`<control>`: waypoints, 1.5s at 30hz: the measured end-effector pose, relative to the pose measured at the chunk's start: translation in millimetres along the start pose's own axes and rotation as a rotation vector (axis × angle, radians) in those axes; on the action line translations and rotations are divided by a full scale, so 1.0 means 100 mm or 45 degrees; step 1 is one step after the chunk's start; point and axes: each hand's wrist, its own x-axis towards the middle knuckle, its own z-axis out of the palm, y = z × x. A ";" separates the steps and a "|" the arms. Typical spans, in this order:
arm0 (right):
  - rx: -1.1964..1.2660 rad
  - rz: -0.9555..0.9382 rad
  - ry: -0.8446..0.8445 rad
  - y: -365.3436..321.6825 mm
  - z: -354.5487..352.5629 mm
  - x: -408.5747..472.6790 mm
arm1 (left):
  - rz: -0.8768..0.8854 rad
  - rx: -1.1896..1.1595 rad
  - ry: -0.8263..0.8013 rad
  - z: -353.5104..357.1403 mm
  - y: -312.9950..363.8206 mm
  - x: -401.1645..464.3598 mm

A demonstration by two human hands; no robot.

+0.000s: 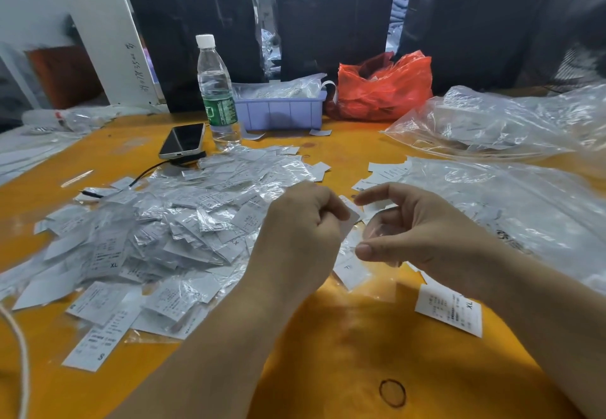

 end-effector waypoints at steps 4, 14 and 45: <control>0.132 -0.052 0.167 0.00 -0.03 0.02 | -0.237 -0.197 -0.164 -0.02 0.00 0.02; 0.374 -0.142 0.293 0.02 -0.05 0.04 | -0.291 -0.494 -0.381 0.01 0.02 -0.01; 0.044 -0.005 -0.210 -0.04 -0.10 -0.04 | -0.274 -0.792 -0.022 -0.14 0.04 0.05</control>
